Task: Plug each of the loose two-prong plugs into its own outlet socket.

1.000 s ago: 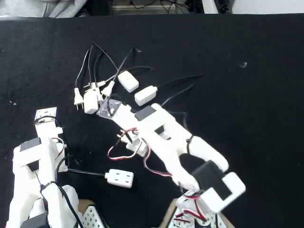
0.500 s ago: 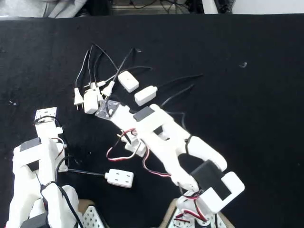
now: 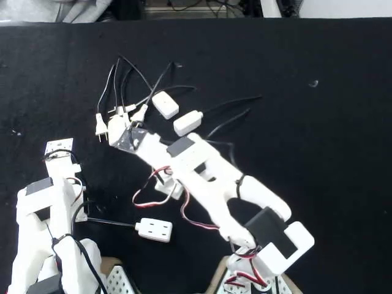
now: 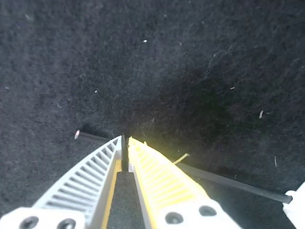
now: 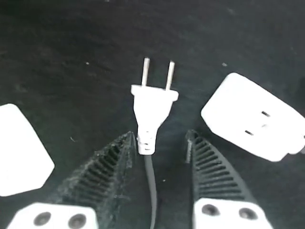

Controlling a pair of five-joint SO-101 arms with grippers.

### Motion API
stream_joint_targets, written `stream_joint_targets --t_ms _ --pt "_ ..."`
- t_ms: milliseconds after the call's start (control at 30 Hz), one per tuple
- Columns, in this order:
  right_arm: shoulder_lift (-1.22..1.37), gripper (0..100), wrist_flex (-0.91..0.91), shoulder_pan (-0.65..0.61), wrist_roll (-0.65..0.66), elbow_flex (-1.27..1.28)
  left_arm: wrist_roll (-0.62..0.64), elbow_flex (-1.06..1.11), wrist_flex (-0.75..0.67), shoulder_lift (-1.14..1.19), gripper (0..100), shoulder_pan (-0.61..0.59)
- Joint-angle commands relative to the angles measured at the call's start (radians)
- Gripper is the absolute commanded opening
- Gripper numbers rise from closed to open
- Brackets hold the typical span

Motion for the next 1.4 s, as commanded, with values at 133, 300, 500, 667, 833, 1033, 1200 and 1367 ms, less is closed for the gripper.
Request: stream_joint_targets --t_ms 133,300,500,667,833,1033,1200,1367 --pt "-0.041 15.5 -0.014 0.017 -0.002 -0.008 0.005 0.016 -0.021 0.003 3 0.016" --pt "-0.039 15.5 -0.046 0.017 0.000 -0.005 0.005 0.016 -0.021 0.003 3 0.016" --pt "0.031 15.5 -0.060 0.018 0.000 -0.012 0.005 0.016 -0.021 0.003 3 0.016" --pt "0.038 15.2 -0.055 0.034 0.000 -0.012 0.005 0.016 -0.021 0.003 3 0.016" --pt "-0.019 15.2 -0.026 0.029 0.000 -0.010 0.005 0.016 -0.021 0.003 3 0.016" --pt "-0.004 15.1 -0.028 0.029 0.002 -0.012 0.005 0.016 -0.021 0.003 3 0.015" --pt "0.039 7.4 -0.049 0.029 0.002 -0.013 0.005 0.016 -0.021 0.003 3 0.015" --pt "0.005 1.0 -0.040 0.032 0.002 -0.012 0.005 0.016 -0.021 0.003 3 0.015"
